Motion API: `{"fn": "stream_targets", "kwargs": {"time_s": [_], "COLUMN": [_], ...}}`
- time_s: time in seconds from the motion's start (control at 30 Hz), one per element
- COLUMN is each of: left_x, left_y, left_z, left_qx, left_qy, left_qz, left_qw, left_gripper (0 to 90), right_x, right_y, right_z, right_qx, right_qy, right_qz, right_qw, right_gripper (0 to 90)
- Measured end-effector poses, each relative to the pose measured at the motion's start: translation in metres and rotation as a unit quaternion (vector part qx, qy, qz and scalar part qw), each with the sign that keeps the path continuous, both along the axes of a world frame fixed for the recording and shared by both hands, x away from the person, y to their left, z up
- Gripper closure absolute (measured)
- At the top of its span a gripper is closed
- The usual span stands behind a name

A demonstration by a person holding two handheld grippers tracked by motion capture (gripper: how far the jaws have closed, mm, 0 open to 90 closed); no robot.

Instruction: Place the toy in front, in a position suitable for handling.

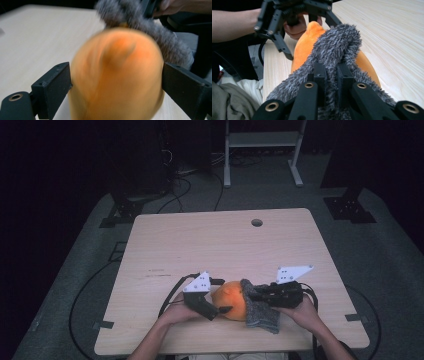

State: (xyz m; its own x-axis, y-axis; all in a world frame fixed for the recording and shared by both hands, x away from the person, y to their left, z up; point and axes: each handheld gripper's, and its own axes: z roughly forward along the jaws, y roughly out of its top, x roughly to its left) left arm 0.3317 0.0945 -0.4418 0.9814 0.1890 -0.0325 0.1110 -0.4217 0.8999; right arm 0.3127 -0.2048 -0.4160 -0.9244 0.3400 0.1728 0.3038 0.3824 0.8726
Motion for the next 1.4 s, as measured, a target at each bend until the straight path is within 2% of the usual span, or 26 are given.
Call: {"fn": "stream_targets", "kwargs": {"time_s": [0.03, 0.07, 0.13, 0.2, 0.33, 0.37, 0.43, 0.5, 0.53, 0.57, 0.63, 0.7, 0.77, 0.87, 0.9, 0.97, 1.03, 1.1, 1.17, 1.23, 1.27, 1.33, 1.4], "left_x": [0.0, -0.002, -0.003, -0.003, -0.005, -0.006, -0.007, -0.009, -0.011, -0.012, -0.013, -0.014, -0.012, -0.008, -0.007, -0.007, -0.006, -0.005, -0.007, -0.007, -0.006, -0.002, 0.005], "left_y": [-0.001, -0.003, -0.004, -0.004, -0.004, -0.005, -0.005, -0.006, -0.008, -0.008, -0.008, -0.005, 0.002, 0.011, 0.011, 0.01, 0.007, 0.003, -0.003, -0.006, -0.002, 0.007, 0.013], "left_z": [-0.001, 0.0, 0.003, 0.006, 0.015, 0.018, 0.024, 0.028, 0.029, 0.029, 0.03, 0.033, 0.033, 0.033, 0.032, 0.031, 0.032, 0.031, 0.029, 0.029, 0.028, 0.027, 0.023], "left_qx": [-0.003, -0.007, -0.012, -0.022, -0.033, -0.031, -0.029, -0.017, -0.009, -0.005, -0.005, -0.003, -0.007, -0.001, -0.001, 0.003, 0.001, 0.0, 0.003, 0.019, 0.005, -0.005, -0.007], "left_qy": [0.001, -0.014, -0.028, -0.026, -0.036, -0.042, -0.058, -0.063, -0.067, -0.068, -0.068, -0.074, -0.072, -0.06, -0.056, -0.055, -0.048, -0.045, -0.049, -0.056, -0.047, -0.046, -0.02], "left_qz": [-0.005, -0.006, -0.003, 0.003, 0.013, 0.018, 0.028, 0.03, 0.028, 0.028, 0.028, 0.038, 0.047, 0.054, 0.055, 0.058, 0.062, 0.062, 0.056, 0.054, 0.052, 0.063, 0.068], "left_qw": [1.0, 0.9999, 0.9995, 0.9994, 0.9987, 0.9984, 0.9975, 0.9974, 0.9973, 0.9973, 0.9973, 0.9965, 0.9963, 0.9968, 0.9969, 0.9968, 0.9969, 0.9971, 0.9972, 0.9968, 0.9975, 0.997, 0.9975], "left_gripper": [16.9, 24.5, 38.4, 44.2, 47.5, 47.7, 47.8, 48.0, 48.0, 48.0, 48.2, 48.9, 49.5, 49.5, 49.4, 49.4, 49.2, 48.3, 45.3, 34.3, 27.6, 17.8, 7.2], "right_x": [0.0, 0.001, 0.002, 0.002, -0.001, -0.003, -0.006, -0.01, -0.012, -0.012, -0.009, -0.003, 0.003, 0.009, 0.011, 0.012, 0.009, 0.004, 0.002, 0.004, 0.007, 0.009, 0.009], "right_y": [-0.002, -0.005, -0.012, -0.02, -0.036, -0.039, -0.04, -0.032, -0.026, -0.016, -0.001, 0.013, 0.017, 0.015, 0.014, 0.01, 0.008, 0.009, 0.016, 0.022, 0.021, 0.02, 0.018], "right_z": [-0.002, -0.003, -0.007, -0.009, -0.016, -0.015, -0.004, 0.014, 0.023, 0.033, 0.04, 0.038, 0.031, 0.013, 0.005, 0.0, 0.007, 0.018, 0.024, 0.019, 0.014, 0.008, 0.006], "right_qx": [0.001, 0.003, 0.004, -0.004, -0.035, -0.029, 0.0, 0.034, 0.043, 0.047, 0.036, 0.015, 0.007, -0.002, -0.014, -0.014, -0.002, 0.028, 0.029, 0.008, 0.008, 0.01, 0.006], "right_qy": [0.004, 0.006, 0.012, 0.014, 0.028, 0.027, 0.015, -0.01, -0.023, -0.038, -0.052, -0.057, -0.05, -0.024, -0.014, 0.001, -0.012, -0.025, -0.041, -0.039, -0.032, -0.022, -0.025], "right_qz": [-0.002, -0.005, -0.012, -0.023, -0.045, -0.046, -0.044, -0.029, -0.022, -0.013, -0.006, -0.003, -0.01, -0.02, -0.024, -0.025, -0.027, -0.015, -0.011, -0.012, -0.013, -0.018, -0.024], "right_qw": [1.0, 1.0, 0.9998, 0.9996, 0.998, 0.9982, 0.9989, 0.9989, 0.9986, 0.9981, 0.998, 0.9983, 0.9986, 0.9995, 0.9995, 0.9996, 0.9996, 0.9992, 0.9987, 0.9991, 0.9994, 0.9996, 0.9994], "right_gripper": [80.5, 80.5, 80.5, 80.5, 80.4, 80.3, 80.4, 80.3, 80.3, 80.4, 80.4, 80.4, 80.5, 80.5, 80.5, 80.5, 80.4, 80.5, 80.4, 80.5, 80.6, 80.6, 80.6]}}
